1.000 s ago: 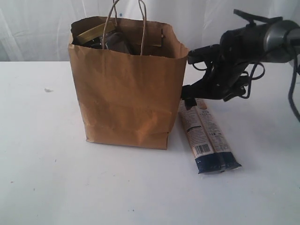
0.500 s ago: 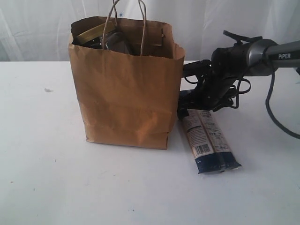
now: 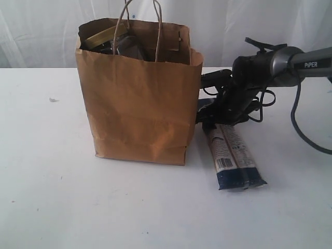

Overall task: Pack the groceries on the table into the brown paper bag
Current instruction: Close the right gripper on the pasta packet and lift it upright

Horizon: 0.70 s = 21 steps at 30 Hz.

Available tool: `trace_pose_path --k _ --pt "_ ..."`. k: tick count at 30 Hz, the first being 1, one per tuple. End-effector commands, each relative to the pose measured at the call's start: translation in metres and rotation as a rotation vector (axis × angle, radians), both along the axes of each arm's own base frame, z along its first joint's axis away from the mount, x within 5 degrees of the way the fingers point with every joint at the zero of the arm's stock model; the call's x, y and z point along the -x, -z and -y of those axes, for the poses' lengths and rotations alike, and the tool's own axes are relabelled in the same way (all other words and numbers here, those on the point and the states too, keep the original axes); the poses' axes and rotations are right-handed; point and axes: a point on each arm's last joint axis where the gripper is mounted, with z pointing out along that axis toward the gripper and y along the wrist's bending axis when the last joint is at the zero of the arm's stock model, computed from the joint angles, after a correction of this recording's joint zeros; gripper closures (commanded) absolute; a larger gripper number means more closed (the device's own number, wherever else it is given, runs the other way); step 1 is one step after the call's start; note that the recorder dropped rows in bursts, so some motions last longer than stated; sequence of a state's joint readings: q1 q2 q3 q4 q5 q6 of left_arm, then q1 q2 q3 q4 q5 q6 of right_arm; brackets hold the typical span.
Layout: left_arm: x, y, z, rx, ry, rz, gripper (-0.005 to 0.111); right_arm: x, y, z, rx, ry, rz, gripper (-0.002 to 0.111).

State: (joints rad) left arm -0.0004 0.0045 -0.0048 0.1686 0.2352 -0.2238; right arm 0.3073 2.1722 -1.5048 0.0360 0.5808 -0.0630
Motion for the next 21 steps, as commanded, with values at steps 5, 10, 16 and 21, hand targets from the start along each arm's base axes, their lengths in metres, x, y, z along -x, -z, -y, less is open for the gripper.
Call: trace_pose_path --k 5,10,16,21 --pt "0.0 0.001 0.0 0.003 0.006 0.004 0.107 0.007 -0.009 0.018 0.112 0.052 -0.072 0.108" --pt "0.0 0.001 0.0 0.003 0.006 0.004 0.107 0.016 -0.059 0.037 0.077 0.14 -0.017 0.108" --pt "0.0 0.001 0.0 0.003 0.006 0.004 0.107 0.064 -0.132 0.055 0.015 0.198 0.215 0.108" --pt "0.0 0.001 0.0 0.003 0.006 0.004 0.107 0.122 -0.166 0.068 -0.1 0.215 0.421 0.108"
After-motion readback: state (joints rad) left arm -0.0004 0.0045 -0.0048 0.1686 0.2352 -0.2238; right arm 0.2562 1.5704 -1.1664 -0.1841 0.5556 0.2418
